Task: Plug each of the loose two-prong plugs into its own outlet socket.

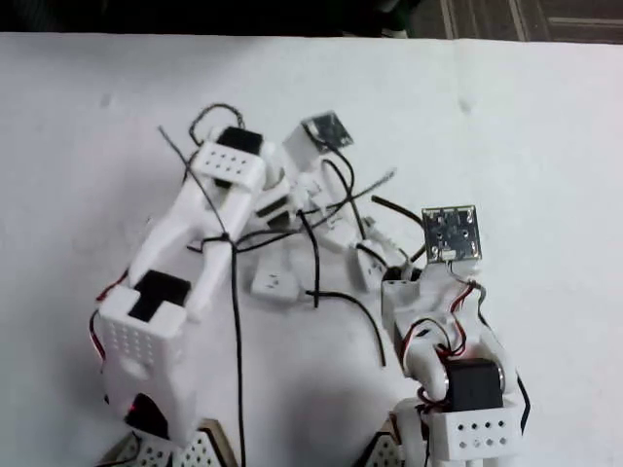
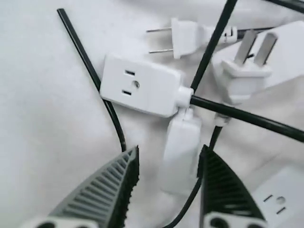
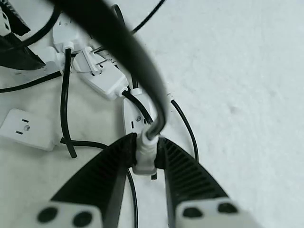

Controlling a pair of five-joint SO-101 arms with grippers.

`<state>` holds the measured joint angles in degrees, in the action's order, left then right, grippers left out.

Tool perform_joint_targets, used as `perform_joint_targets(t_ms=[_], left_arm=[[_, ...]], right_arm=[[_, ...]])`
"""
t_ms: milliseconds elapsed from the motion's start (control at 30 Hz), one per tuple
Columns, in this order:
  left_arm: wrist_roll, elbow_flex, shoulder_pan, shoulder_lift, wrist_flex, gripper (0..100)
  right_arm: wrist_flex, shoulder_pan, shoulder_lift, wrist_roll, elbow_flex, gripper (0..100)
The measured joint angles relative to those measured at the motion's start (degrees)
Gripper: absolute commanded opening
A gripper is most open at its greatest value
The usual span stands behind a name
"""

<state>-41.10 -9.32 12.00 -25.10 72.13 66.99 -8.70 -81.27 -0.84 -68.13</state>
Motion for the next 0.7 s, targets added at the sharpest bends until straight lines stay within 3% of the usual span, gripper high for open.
perform_joint_targets(t_ms=[233, 533, 700], left_arm=[[-4.31, 3.08, -0.35, 0.00, 0.00, 18], [-4.84, 6.33, -0.35, -0.44, -3.16, 18], [-4.92, 9.41, -0.35, -0.44, -6.07, 7]], right_arm=[[0.00, 0.00, 0.00, 0.00, 0.00, 1.7], [0.00, 0.00, 0.00, 0.00, 0.00, 1.7], [0.00, 0.00, 0.00, 0.00, 0.00, 1.7]])
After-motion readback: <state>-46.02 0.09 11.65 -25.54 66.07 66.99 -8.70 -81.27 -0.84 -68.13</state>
